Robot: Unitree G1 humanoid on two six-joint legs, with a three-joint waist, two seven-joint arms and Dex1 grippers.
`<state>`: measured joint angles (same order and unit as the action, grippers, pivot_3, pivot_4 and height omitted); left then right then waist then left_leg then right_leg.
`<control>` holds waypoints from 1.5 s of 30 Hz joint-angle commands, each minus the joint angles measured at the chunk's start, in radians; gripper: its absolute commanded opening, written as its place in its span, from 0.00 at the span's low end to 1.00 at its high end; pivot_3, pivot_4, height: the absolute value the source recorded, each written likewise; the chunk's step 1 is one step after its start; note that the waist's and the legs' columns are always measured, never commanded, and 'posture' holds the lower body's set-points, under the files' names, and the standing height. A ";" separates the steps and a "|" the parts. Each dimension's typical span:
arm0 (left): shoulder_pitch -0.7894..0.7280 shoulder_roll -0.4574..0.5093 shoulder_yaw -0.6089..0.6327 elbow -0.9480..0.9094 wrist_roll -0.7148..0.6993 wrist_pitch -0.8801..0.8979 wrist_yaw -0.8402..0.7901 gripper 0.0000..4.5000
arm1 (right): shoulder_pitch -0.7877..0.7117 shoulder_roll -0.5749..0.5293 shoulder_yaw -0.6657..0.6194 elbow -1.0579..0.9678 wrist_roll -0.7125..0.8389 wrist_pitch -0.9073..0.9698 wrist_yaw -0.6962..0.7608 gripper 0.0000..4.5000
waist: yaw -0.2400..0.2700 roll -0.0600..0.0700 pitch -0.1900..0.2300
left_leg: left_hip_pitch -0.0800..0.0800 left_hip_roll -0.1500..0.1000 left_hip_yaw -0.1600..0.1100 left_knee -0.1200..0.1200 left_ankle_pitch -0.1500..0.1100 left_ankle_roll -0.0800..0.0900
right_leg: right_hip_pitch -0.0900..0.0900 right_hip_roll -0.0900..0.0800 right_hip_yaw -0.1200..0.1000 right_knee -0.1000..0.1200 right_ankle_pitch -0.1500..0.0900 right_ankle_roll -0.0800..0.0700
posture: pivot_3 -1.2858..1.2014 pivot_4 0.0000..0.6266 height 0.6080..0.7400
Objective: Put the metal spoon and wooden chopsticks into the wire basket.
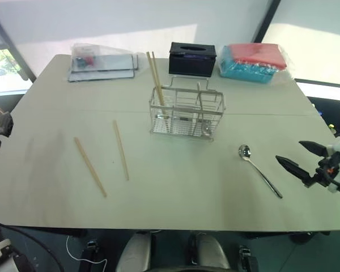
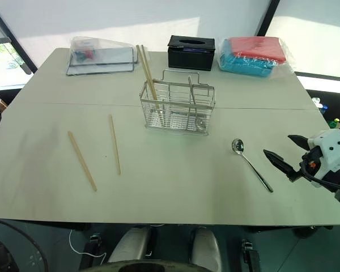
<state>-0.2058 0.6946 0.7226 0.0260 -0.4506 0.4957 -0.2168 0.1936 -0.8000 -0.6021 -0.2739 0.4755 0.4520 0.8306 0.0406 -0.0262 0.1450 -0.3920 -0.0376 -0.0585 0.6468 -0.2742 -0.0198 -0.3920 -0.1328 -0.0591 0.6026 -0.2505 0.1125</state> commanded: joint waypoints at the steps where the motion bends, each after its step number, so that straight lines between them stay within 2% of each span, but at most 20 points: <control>1: -0.016 0.010 0.005 -0.035 -0.005 0.000 0.007 0.99 | 0.001 -0.004 -0.018 -0.017 0.005 -0.016 -0.003 1.00 | 0.000 0.000 0.000 | 0.000 0.000 0.000 0.000 0.000 0.000 | 0.000 0.000 0.000 0.000 0.000 0.000 | 0.52 0.24 0.45; 31: -0.031 0.021 -0.021 -0.034 -0.016 0.016 -0.027 0.99 | -0.023 -0.014 0.017 -0.016 -0.004 -0.030 -0.002 1.00 | 0.000 0.000 0.000 | 0.000 0.000 0.000 0.000 0.000 0.000 | 0.001 0.000 0.000 0.001 0.000 0.000 | 0.52 0.24 0.45; 34: -0.051 0.054 -0.093 -0.098 -0.083 0.075 -0.149 0.99 | -0.044 -0.040 0.048 -0.029 -0.001 -0.016 0.016 1.00 | 0.001 0.000 0.000 | 0.000 0.000 0.000 0.001 0.001 0.002 | 0.000 0.000 0.000 0.001 0.000 0.000 | 0.52 0.24 0.45; 42: -0.172 0.150 -0.400 -0.253 -0.147 0.165 -0.438 0.99 | -0.162 -0.118 0.235 -0.032 -0.035 0.053 0.036 1.00 | -0.002 0.003 0.001 | 0.000 0.000 0.000 0.001 0.002 0.003 | 0.003 0.000 0.000 0.001 0.000 -0.001 | 0.52 0.24 0.45; 45: -0.238 0.202 -0.568 -0.345 -0.207 0.209 -0.654 0.99 | -0.203 -0.145 0.315 -0.034 -0.039 0.101 0.064 1.00 | -0.003 0.003 0.001 | -0.001 0.000 0.001 0.001 0.002 0.004 | 0.002 0.000 0.000 0.002 0.000 -0.001 | 0.52 0.24 0.45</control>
<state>-0.4099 0.8663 0.2084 -0.2486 -0.6214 0.6932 -0.7684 0.0126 -0.9236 -0.2984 -0.2840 0.4363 0.5370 0.8813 0.0379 -0.0227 0.1462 -0.3938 -0.0380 -0.0576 0.6481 -0.2720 -0.0161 -0.3904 -0.1326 -0.0591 0.6043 -0.2504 0.1117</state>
